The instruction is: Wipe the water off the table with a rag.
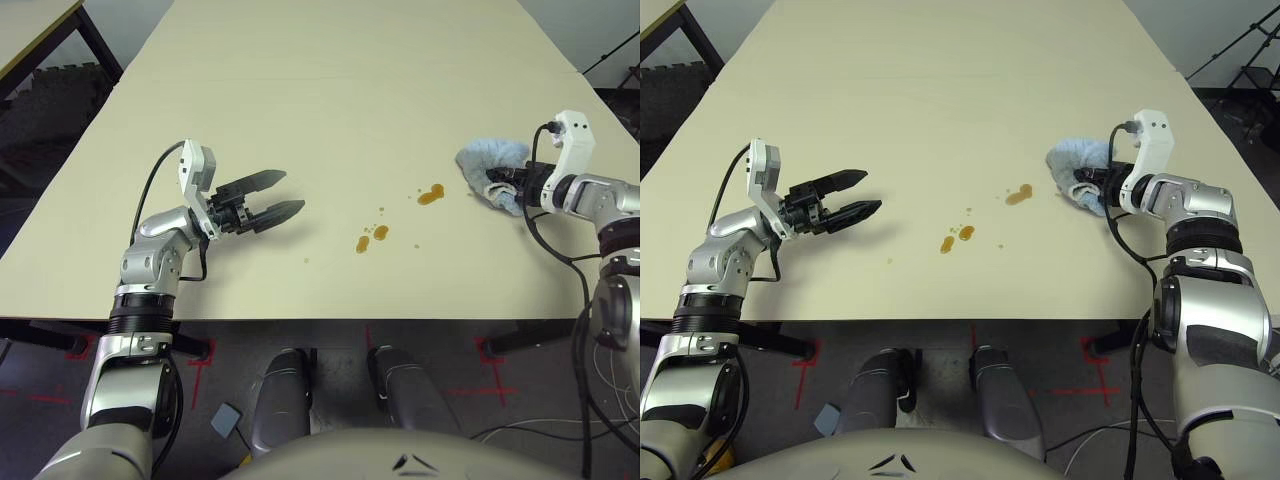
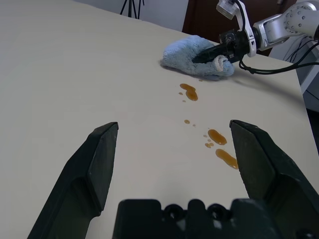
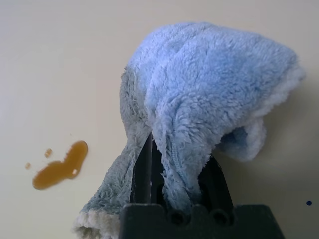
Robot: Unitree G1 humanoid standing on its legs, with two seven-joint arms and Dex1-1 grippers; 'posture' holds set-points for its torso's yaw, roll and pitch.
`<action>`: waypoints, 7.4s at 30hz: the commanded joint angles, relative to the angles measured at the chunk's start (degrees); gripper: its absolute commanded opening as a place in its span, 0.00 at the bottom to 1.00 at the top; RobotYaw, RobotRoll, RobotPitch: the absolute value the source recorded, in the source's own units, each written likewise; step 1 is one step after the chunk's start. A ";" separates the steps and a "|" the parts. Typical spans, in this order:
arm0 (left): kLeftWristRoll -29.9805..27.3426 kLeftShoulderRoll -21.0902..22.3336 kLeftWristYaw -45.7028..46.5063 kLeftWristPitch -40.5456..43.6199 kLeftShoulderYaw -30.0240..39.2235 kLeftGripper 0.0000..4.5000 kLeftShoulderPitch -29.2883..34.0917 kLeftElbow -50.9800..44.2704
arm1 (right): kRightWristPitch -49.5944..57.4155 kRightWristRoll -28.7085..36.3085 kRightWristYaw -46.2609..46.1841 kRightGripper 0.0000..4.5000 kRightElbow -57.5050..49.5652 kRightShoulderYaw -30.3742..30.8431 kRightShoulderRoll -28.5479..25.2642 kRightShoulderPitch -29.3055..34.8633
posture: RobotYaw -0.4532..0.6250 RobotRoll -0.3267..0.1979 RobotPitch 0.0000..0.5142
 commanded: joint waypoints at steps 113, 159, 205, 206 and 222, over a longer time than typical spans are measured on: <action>3.42 0.41 -5.98 -3.18 -3.24 1.00 -5.56 10.32 | 25.97 9.73 -14.11 0.02 -64.10 13.77 12.83 30.74 | 0.18 0.62 0.25; 2.38 4.74 -12.01 2.90 -2.76 1.00 -3.27 6.68 | 33.24 10.64 -10.62 0.02 -65.85 31.18 21.81 26.85 | 0.22 0.62 0.35; 4.45 2.41 -10.85 -2.30 -2.85 1.00 -6.77 13.68 | 23.12 14.01 -9.13 0.02 -40.18 2.31 3.89 4.43 | 0.20 0.62 0.29; 4.60 2.30 -10.74 -2.75 -2.78 1.00 -7.19 14.40 | 22.12 13.38 -8.87 0.02 -38.62 2.07 2.29 3.89 | 0.20 0.62 0.28; 5.79 1.41 -10.31 -7.12 -2.47 1.00 -10.38 20.80 | 10.84 4.96 -3.12 0.02 -22.18 2.80 -11.27 4.86 | 0.18 0.62 0.26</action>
